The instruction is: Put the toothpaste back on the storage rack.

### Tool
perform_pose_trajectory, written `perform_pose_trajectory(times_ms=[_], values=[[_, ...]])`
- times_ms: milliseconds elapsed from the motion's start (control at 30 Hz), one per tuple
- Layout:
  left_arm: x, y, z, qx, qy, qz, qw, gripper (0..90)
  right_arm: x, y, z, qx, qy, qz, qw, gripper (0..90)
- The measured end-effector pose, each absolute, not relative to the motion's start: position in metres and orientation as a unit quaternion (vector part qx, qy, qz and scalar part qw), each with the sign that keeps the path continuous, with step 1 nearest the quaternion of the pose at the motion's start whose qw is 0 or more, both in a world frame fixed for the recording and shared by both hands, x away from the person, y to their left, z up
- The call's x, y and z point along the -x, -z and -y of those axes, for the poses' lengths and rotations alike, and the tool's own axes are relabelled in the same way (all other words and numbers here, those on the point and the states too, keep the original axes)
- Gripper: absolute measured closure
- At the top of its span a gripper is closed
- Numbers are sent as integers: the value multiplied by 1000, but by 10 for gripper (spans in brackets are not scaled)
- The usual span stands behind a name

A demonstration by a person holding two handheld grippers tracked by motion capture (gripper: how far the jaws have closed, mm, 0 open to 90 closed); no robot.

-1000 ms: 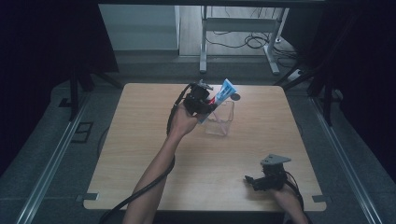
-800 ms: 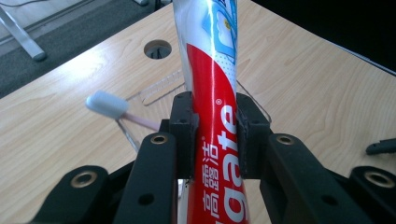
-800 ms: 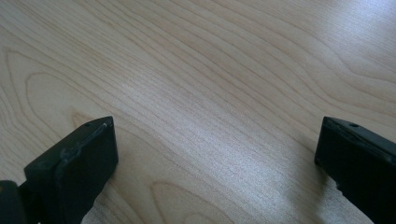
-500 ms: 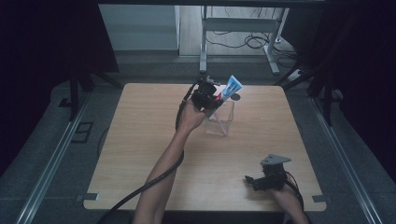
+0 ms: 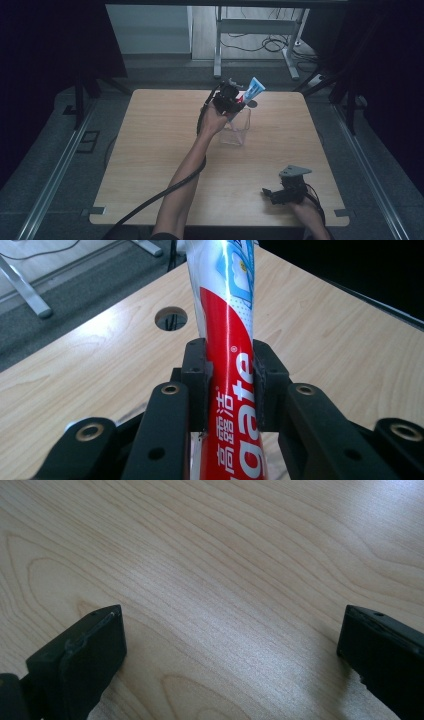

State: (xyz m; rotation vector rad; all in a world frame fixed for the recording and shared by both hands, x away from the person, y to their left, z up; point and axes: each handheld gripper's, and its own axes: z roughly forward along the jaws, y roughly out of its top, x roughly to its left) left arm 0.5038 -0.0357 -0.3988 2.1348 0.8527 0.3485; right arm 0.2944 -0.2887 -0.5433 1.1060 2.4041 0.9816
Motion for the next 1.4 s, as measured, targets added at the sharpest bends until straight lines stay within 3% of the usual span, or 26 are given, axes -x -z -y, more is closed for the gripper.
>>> perform_pose_trajectory(times_ms=[1400], values=[[-511,430,46,-841,-164,-314,409,711,-294,543,289,-387,-343,-841,158,0]])
